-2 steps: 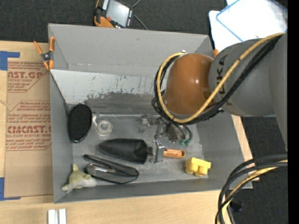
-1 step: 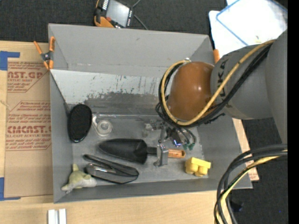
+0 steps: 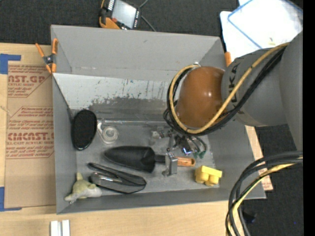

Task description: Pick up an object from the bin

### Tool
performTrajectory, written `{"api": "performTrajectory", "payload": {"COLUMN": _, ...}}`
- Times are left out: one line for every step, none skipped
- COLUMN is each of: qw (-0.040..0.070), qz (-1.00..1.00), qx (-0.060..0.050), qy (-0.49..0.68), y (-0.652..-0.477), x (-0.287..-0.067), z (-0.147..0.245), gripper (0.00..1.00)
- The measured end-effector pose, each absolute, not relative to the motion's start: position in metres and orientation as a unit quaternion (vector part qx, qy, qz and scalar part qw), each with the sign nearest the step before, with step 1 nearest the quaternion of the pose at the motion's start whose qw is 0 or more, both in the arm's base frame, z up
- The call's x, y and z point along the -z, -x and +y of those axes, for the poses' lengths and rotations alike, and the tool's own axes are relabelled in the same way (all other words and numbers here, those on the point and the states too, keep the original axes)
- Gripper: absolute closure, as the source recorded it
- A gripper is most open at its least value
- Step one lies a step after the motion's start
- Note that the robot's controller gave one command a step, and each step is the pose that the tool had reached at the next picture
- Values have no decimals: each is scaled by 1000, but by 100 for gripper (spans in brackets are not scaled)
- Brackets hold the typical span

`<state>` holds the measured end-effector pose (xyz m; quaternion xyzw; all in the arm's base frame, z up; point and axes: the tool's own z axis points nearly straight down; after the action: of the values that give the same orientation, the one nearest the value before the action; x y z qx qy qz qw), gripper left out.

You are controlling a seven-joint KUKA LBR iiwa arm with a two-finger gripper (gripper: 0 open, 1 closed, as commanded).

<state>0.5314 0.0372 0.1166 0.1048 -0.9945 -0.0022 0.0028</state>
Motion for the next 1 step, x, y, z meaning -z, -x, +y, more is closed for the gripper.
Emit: {"api": "performTrajectory", "payload": {"qw": 3, "qz": -987, "qx": 3, "qy": -161, "y": -524, "x": -98, "z": 28, "gripper": 0}}
